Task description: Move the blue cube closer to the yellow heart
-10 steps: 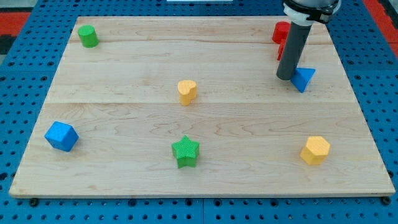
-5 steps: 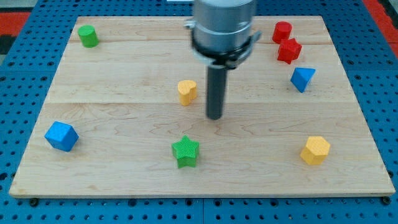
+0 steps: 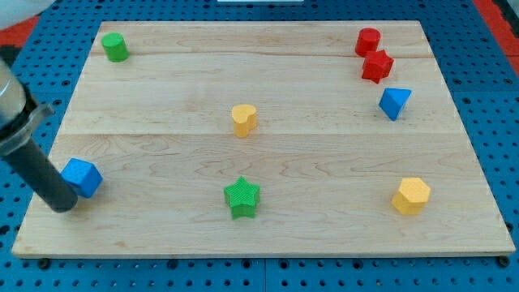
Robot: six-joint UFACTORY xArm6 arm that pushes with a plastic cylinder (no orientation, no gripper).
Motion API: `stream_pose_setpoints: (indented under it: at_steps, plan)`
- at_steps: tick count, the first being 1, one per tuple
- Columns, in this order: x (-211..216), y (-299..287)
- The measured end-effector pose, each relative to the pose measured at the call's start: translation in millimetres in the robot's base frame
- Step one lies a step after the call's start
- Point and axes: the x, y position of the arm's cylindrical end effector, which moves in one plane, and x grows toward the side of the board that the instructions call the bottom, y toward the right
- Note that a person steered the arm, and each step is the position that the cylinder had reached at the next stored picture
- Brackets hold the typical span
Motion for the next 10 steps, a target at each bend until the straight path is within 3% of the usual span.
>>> stream_pose_setpoints:
  at_steps: [1, 3, 6, 8, 10]
  plan:
    - [-41.5, -3.0]
    - [-60.3, -11.2]
    - [-94.6, 32.9]
    - [-96.0, 87.8]
    - [-71.1, 166.0]
